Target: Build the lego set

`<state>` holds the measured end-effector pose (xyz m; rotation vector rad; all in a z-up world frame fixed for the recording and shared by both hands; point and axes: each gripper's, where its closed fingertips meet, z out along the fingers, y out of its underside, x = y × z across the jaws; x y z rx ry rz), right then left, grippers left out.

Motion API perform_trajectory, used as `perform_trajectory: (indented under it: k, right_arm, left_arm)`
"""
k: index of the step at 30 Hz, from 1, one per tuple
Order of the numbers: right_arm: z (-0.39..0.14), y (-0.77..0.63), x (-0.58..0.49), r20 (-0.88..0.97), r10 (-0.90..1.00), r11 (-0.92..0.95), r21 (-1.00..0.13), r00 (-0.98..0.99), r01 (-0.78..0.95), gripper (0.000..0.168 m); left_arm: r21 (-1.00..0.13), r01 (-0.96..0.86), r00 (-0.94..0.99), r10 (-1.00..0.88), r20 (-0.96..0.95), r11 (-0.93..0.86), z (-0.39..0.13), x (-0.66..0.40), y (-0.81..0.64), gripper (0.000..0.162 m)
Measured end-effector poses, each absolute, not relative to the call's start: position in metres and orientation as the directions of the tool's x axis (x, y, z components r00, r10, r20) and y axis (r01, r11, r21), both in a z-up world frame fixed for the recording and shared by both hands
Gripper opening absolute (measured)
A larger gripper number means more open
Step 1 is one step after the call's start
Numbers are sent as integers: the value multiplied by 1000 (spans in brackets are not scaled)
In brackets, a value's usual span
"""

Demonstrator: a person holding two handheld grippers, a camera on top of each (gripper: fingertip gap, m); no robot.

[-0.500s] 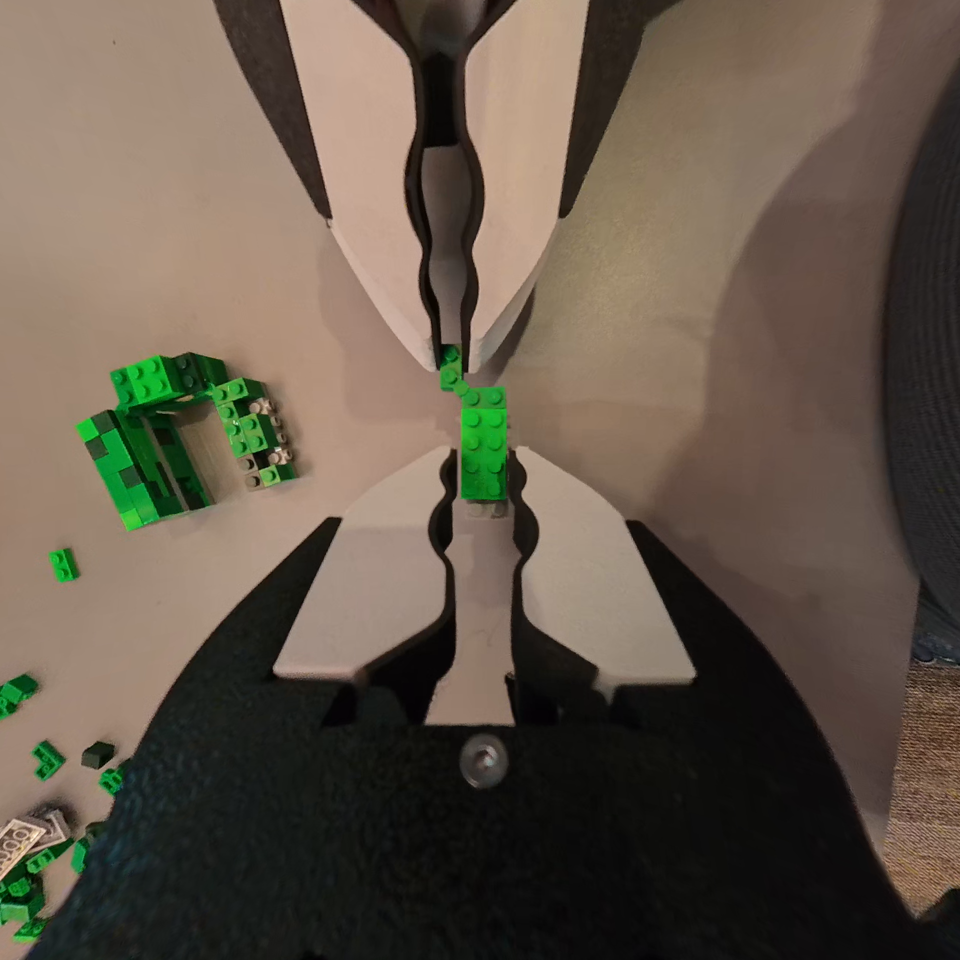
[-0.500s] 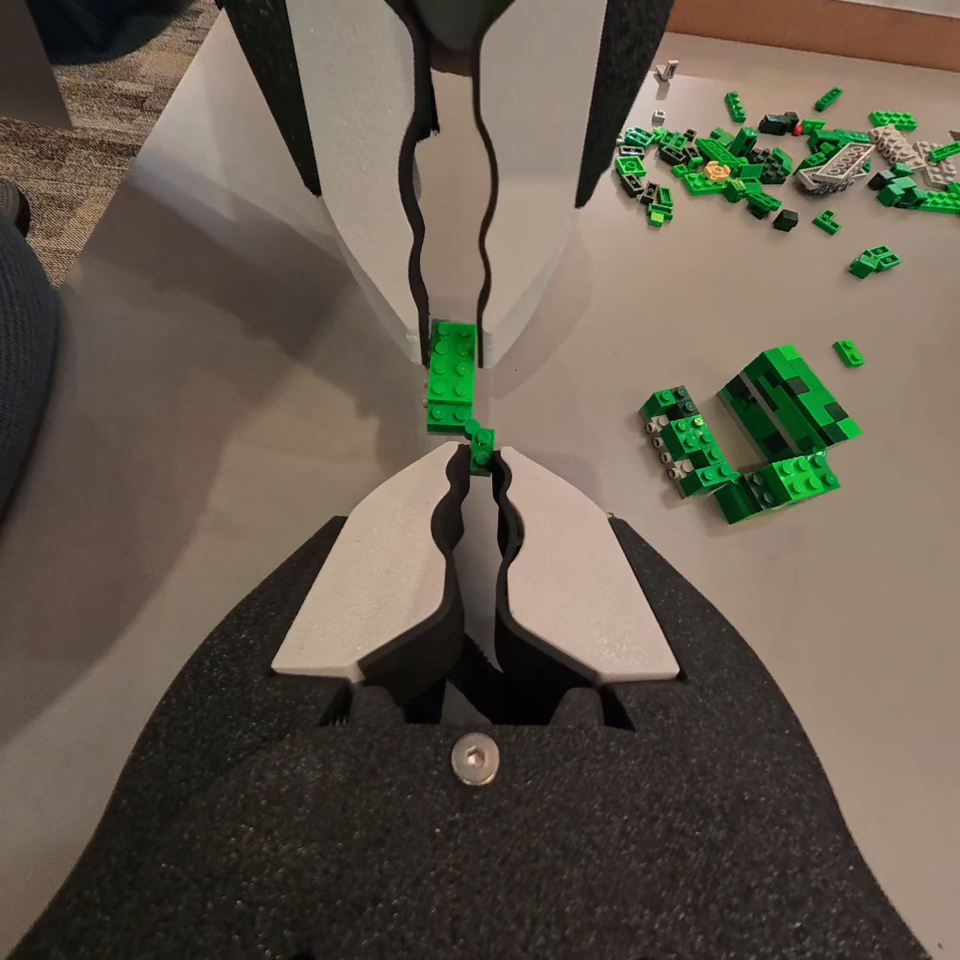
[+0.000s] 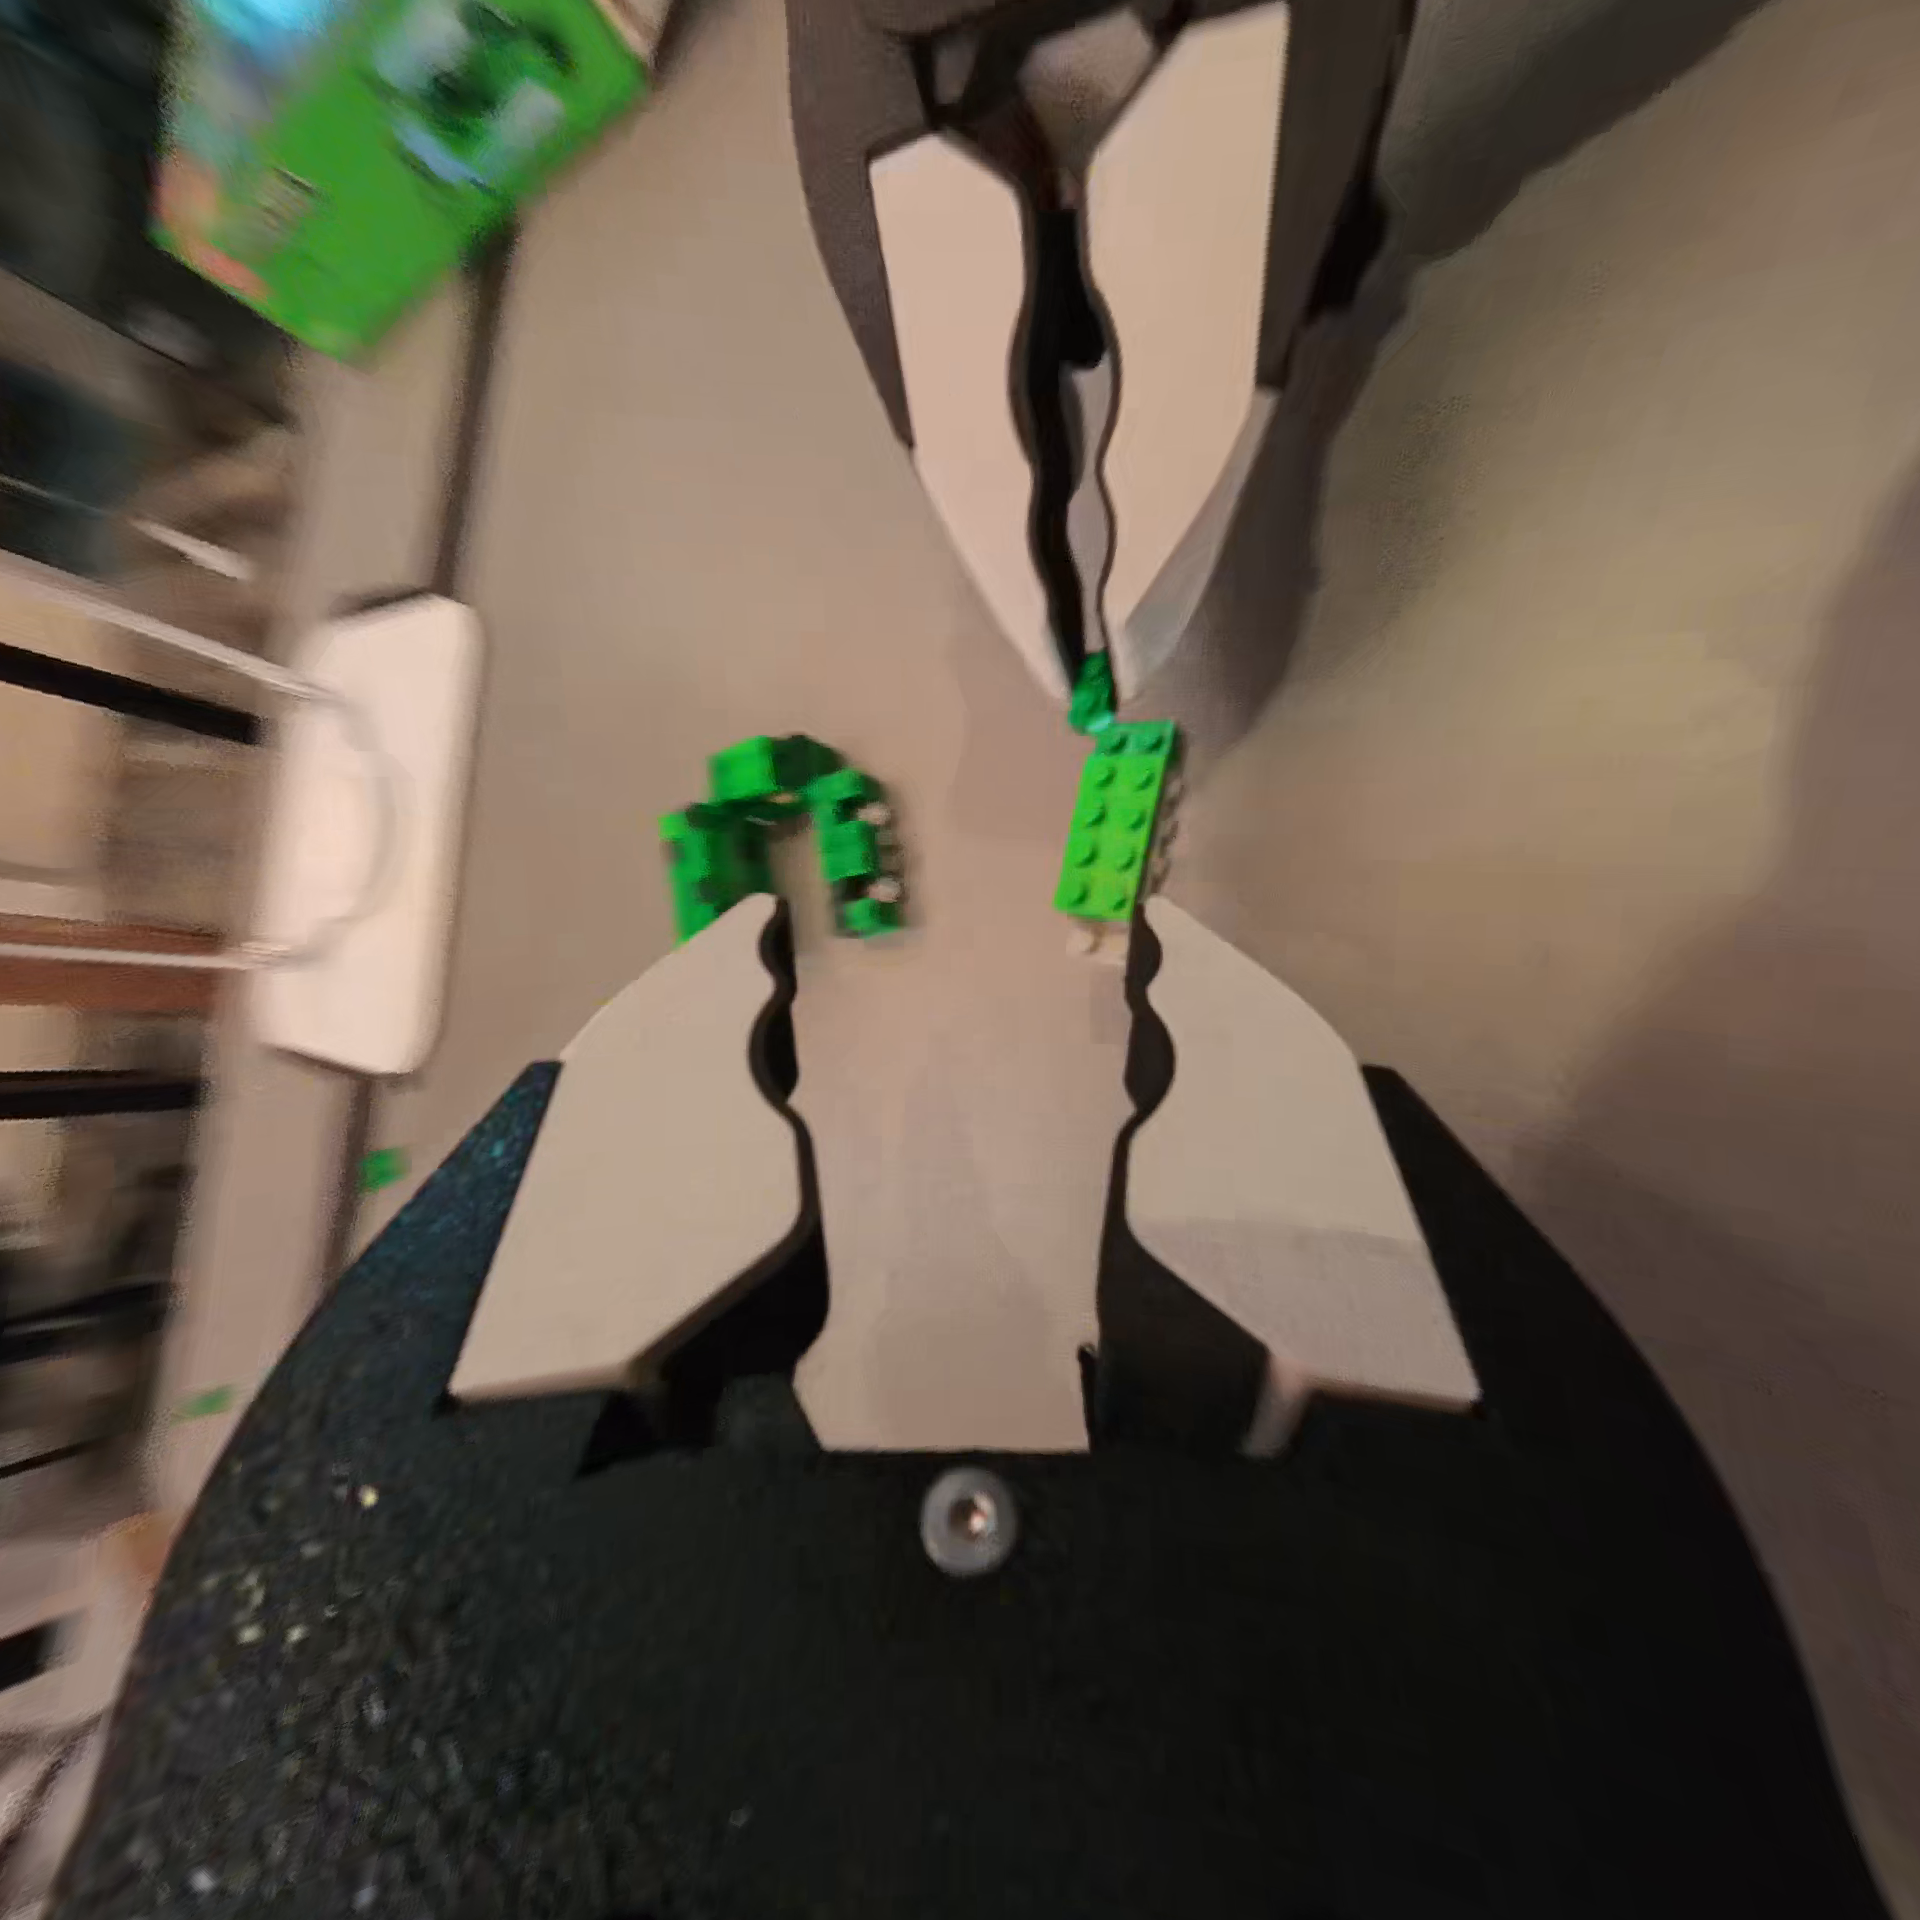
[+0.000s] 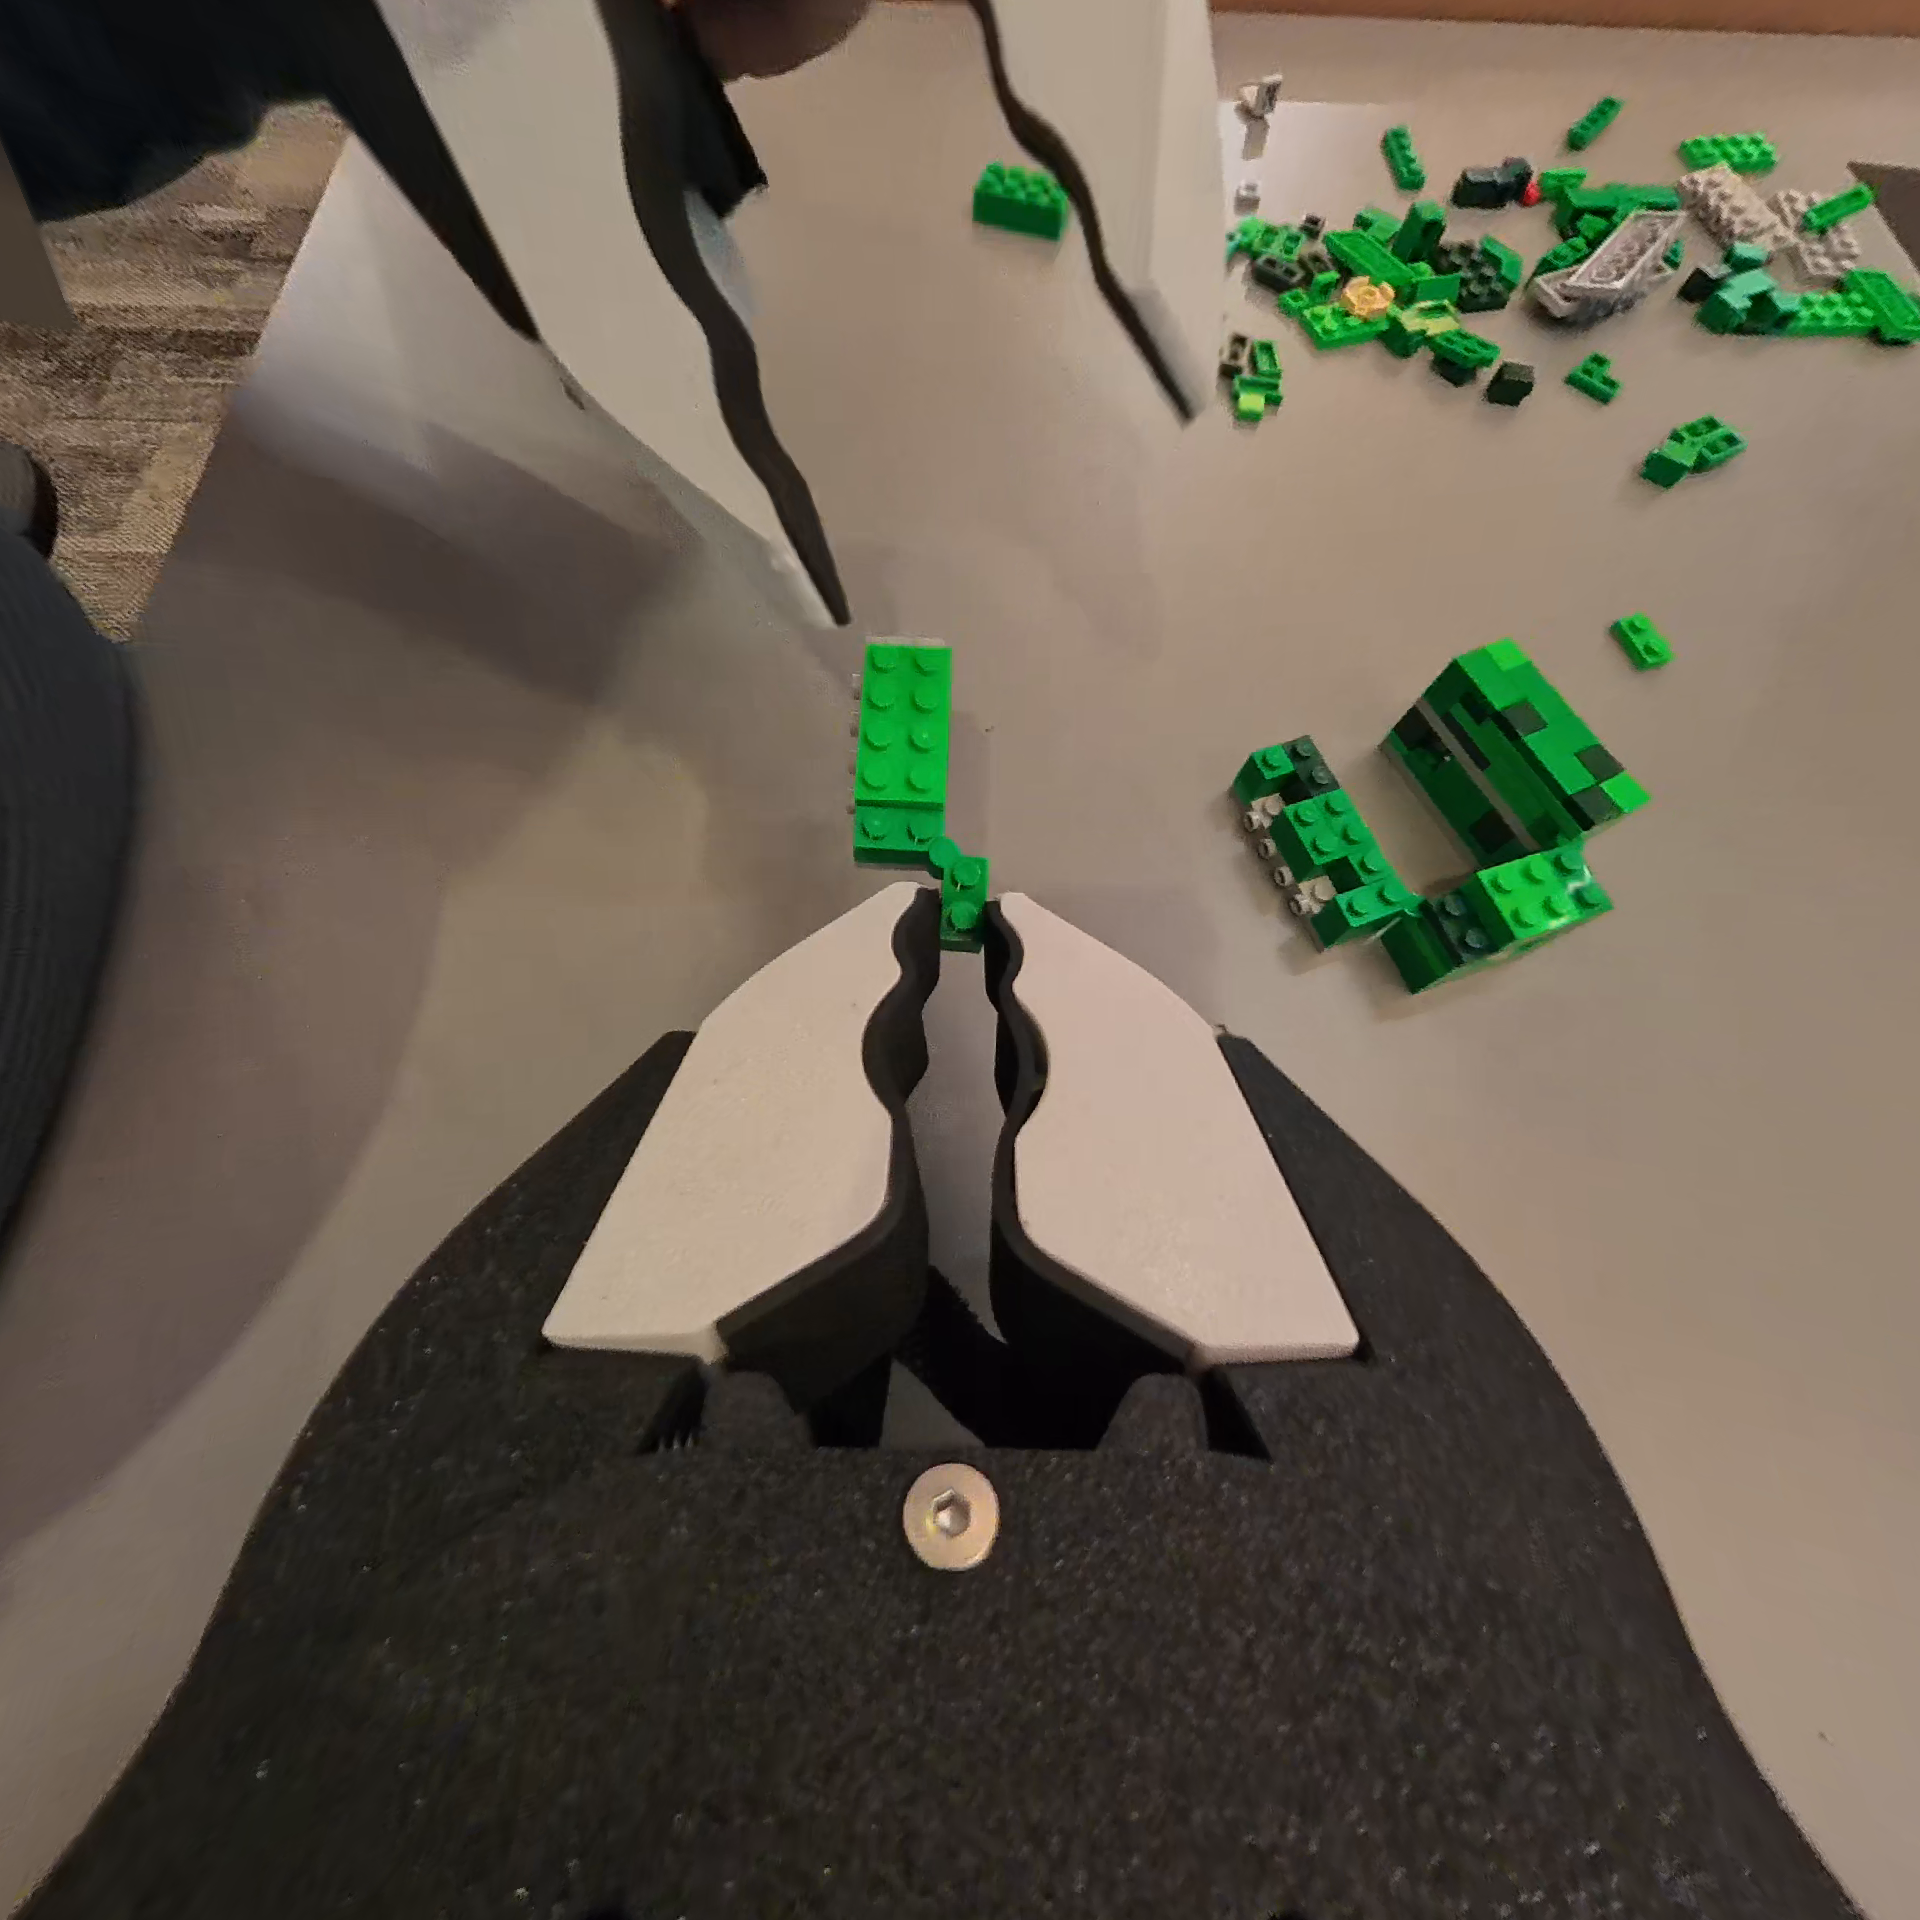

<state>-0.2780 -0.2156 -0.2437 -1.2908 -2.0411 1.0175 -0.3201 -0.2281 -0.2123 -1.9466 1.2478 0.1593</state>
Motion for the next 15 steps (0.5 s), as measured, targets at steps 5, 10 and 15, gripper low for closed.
perform_trajectory:
  k: [5, 10, 15]
  right_arm:
    - [-230, -213, -280, -9, 923, 222, -804, -384, 551, 8]
    - [-223, -213, -283, -19, 924, 218, -794, -381, 567, 8]
    - [-219, -216, -287, -69, 921, 183, -792, -383, 583, 8]
  left_arm:
    - [-380, -922, 302, -479, -824, 73, -209, -316, -232, 67]
    - [-384, -913, 320, -347, -882, 134, -198, -314, -229, 64]
    - [-360, -914, 265, -397, -879, 186, -203, -304, -227, 44]
